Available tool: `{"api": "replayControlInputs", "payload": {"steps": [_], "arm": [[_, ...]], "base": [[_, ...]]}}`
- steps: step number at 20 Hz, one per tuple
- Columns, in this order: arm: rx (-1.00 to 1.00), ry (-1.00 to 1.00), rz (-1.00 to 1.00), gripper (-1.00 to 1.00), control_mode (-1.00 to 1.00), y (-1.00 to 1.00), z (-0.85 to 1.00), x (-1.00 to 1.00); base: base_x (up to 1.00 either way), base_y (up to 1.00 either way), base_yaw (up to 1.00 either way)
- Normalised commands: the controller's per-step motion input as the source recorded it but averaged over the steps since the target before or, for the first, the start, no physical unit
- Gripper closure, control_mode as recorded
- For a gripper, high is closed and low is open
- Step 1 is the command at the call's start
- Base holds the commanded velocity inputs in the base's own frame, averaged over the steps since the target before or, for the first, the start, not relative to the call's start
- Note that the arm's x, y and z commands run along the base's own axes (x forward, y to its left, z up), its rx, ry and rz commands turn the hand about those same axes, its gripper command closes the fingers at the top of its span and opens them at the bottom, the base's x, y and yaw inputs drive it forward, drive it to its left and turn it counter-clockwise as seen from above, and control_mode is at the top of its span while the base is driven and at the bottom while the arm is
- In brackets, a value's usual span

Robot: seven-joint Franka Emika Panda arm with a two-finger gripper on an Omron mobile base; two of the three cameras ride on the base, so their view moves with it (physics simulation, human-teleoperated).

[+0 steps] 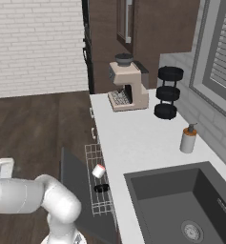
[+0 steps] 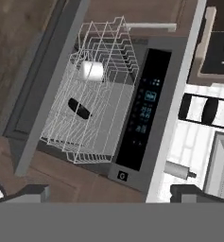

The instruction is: Pick up the cup and bowl from the counter, place them in the dishwasher, and close the dishwasher door.

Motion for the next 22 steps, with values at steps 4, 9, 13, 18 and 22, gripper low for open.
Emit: {"api": "replayControlInputs", "payload": {"steps": [4, 9, 13, 18, 22], "arm": [[-0.24, -0.02, -0.21, -1.00, -1.00, 0.00, -0.76, 0.25], [-0.22, -0.03, -0.19, -1.00, -1.00, 0.00, -0.73, 0.42], [-0.18, -0.01, -0.17, -1.00, -1.00, -0.01, -0.68, 0.56], [-0.14, 0.00, -0.14, -1.00, -1.00, -0.10, -0.64, 0.66], [-0.05, 0.00, -0.02, -1.00, -1.00, -0.12, -0.56, 0.62]], "base": [[0.00, 0.00, 0.00], [0.00, 0.00, 0.00], [0.00, 0.00, 0.00], [0.00, 0.00, 0.00], [0.00, 0.00, 0.00]]}}
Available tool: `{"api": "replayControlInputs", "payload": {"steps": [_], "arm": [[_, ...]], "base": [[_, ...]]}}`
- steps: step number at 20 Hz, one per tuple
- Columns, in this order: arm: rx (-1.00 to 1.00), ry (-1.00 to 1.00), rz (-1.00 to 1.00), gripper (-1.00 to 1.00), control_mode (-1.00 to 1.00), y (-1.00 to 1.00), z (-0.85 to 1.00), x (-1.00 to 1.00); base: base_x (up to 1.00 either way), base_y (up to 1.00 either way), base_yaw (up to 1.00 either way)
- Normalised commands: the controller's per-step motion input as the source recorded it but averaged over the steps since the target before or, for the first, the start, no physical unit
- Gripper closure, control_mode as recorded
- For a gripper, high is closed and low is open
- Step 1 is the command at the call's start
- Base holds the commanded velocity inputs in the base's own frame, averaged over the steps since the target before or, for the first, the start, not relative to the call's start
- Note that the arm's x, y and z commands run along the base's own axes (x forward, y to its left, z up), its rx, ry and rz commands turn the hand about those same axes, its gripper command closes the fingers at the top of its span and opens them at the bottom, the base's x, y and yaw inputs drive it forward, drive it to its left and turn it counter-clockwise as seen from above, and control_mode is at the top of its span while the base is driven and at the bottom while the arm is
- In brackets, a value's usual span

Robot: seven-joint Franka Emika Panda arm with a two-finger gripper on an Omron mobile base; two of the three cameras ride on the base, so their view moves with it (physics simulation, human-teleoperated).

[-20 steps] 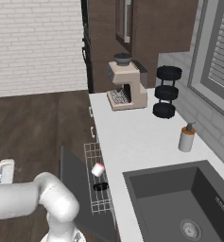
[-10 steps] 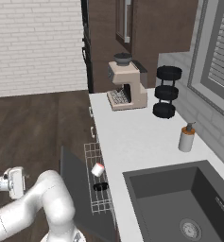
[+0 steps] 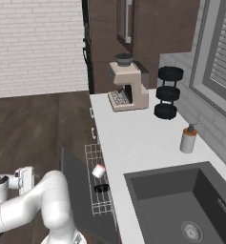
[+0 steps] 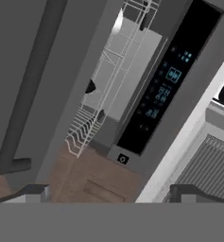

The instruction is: Pick up the cup and bowl from the counter, place them in the dishwasher, and close the dishwasher door.

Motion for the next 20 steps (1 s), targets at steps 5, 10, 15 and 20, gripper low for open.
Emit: {"api": "replayControlInputs", "payload": {"steps": [5, 10, 15, 20], "arm": [[0.00, 0.00, 0.00, -1.00, -1.00, -0.20, -0.59, 0.59], [-0.01, 0.00, 0.02, -1.00, -1.00, -0.30, -0.55, 0.58], [0.00, 0.00, 0.16, -1.00, -1.00, -0.50, -0.37, 0.33], [0.00, -0.02, 0.22, -1.00, -1.00, -0.46, -0.40, 0.23]], "base": [[0.00, 0.00, 0.00], [0.00, 0.00, 0.00], [0.00, 0.00, 0.00], [0.00, 0.00, 0.00]]}}
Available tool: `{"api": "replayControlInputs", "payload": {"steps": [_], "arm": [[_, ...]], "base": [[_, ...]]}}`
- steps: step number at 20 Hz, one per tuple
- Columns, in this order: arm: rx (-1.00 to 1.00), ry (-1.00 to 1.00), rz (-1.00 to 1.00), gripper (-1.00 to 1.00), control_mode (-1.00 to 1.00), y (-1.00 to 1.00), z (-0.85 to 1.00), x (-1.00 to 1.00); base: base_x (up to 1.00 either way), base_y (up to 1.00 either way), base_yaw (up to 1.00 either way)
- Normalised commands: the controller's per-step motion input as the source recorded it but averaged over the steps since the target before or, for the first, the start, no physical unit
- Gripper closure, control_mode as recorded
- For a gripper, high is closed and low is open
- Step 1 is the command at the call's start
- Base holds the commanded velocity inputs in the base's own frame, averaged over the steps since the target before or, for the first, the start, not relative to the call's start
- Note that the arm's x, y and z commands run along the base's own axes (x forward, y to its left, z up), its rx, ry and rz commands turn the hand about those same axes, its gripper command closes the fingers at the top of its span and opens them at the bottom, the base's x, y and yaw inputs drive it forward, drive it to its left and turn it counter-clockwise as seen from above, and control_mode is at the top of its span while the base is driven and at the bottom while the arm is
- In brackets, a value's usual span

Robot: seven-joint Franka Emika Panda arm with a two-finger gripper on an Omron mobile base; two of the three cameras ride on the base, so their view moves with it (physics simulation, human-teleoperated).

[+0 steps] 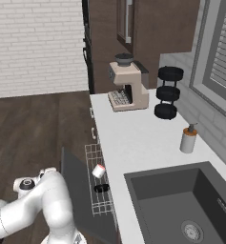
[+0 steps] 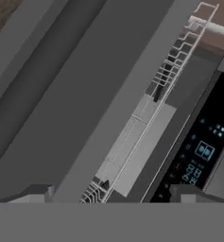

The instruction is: Pick up the cup and bowl from the counter, place them in the dishwasher, and close the dishwasher door.

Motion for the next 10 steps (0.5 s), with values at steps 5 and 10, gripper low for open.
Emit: {"api": "replayControlInputs", "payload": {"steps": [5, 10], "arm": [[0.00, -0.01, 0.19, -1.00, -1.00, -0.44, -0.43, 0.25], [0.00, 0.00, 0.18, -1.00, -1.00, -0.27, -0.39, 0.20]], "base": [[0.00, 0.00, 0.00], [0.00, 0.00, 0.00]]}}
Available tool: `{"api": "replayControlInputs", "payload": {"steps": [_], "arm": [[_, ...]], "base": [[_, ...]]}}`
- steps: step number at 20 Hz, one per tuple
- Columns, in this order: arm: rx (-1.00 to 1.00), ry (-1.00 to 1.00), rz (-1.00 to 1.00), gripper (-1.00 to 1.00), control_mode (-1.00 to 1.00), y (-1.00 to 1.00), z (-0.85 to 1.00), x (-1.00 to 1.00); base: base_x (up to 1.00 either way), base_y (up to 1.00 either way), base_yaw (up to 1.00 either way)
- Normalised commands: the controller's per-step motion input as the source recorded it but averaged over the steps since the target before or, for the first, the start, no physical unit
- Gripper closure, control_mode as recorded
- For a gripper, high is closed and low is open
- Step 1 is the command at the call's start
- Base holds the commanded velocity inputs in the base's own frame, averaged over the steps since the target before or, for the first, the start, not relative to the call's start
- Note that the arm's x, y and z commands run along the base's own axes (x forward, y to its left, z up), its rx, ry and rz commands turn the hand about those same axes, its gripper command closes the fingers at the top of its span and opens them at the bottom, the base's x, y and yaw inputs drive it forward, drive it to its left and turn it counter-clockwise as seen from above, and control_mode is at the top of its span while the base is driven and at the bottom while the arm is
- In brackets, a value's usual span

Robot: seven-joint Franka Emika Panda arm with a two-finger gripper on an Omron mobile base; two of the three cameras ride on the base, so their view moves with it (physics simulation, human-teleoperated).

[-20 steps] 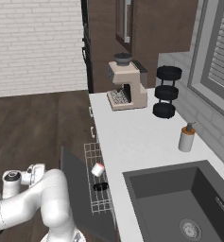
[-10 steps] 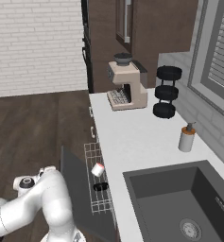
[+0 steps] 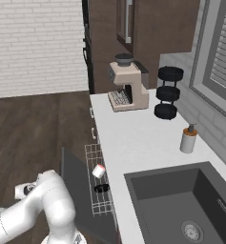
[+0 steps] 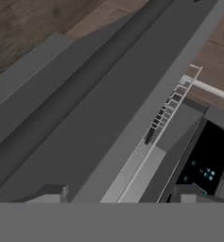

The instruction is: Pick up the cup and bowl from the counter, place them in the dishwasher, and close the dishwasher door.

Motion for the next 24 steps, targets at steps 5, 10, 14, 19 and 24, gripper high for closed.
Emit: {"api": "replayControlInputs", "payload": {"steps": [5, 10, 14, 19, 24], "arm": [[0.00, 0.00, 0.10, -1.00, -1.00, -0.38, -0.23, 0.54], [-0.03, 0.00, 0.00, -1.00, -1.00, -0.48, -0.22, 0.61], [-0.11, -0.01, 0.00, -1.00, -1.00, -0.49, -0.28, 0.54], [-0.24, -0.16, -0.06, -1.00, -1.00, -0.66, -0.10, 0.41], [-0.35, -0.33, -0.13, -1.00, -1.00, -0.82, 0.00, 0.36]], "base": [[0.00, 0.00, 0.00], [0.00, 0.00, 0.00], [0.00, 0.00, 0.00], [0.00, 0.00, 0.00], [0.00, 0.00, 0.00]]}}
